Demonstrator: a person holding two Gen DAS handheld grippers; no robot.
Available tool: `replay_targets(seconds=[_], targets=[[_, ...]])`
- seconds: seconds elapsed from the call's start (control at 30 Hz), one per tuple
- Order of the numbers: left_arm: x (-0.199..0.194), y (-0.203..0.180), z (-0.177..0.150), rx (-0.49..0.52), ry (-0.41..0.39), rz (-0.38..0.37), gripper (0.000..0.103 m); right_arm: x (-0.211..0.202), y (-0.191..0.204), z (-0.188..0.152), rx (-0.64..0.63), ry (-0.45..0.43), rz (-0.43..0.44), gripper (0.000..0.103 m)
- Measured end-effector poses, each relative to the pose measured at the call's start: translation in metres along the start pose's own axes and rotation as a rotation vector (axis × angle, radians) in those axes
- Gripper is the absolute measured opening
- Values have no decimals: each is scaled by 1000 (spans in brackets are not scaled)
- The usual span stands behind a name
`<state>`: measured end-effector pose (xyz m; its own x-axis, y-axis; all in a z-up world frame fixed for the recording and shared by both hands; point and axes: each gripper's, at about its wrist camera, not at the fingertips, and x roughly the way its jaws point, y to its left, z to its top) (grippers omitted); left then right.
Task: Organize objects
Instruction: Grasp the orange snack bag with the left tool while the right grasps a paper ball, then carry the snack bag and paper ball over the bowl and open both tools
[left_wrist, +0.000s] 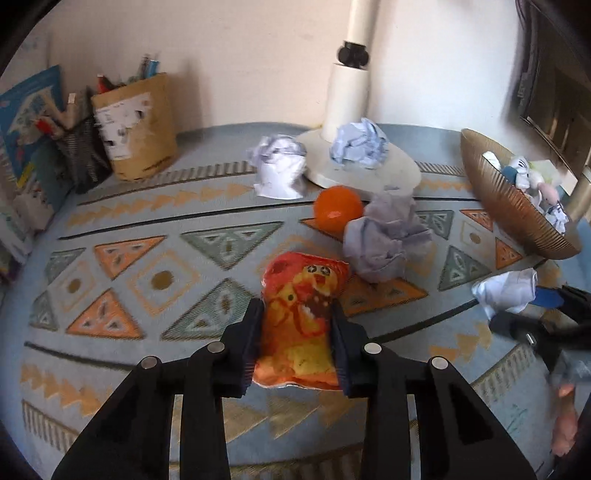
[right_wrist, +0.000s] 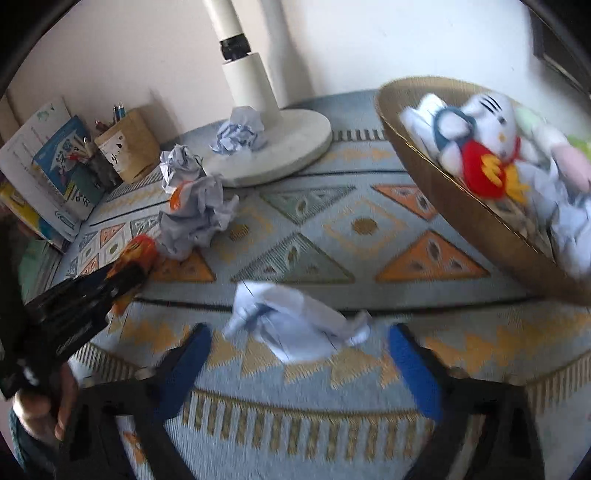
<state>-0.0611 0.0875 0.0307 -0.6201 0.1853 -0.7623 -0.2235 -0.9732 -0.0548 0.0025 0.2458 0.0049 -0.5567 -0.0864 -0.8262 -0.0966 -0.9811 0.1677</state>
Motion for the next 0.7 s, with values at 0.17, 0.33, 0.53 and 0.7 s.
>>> replay_targets(seconds=[0.17, 0.33, 0.53, 0.7], targets=[[-16, 18, -8, -63, -30, 3, 31, -12, 10, -10, -62, -51, 18, 55], [-30, 26, -22, -109, -40, -1, 31, -44, 11, -41, -90, -108, 28, 55], [-42, 9, -40, -84, -14, -54, 31, -72, -9, -76, -57, -139, 8, 55], [-59, -37, -11, 2, -58, -138, 31, -127, -44, -61, -21, -239, -44, 55]])
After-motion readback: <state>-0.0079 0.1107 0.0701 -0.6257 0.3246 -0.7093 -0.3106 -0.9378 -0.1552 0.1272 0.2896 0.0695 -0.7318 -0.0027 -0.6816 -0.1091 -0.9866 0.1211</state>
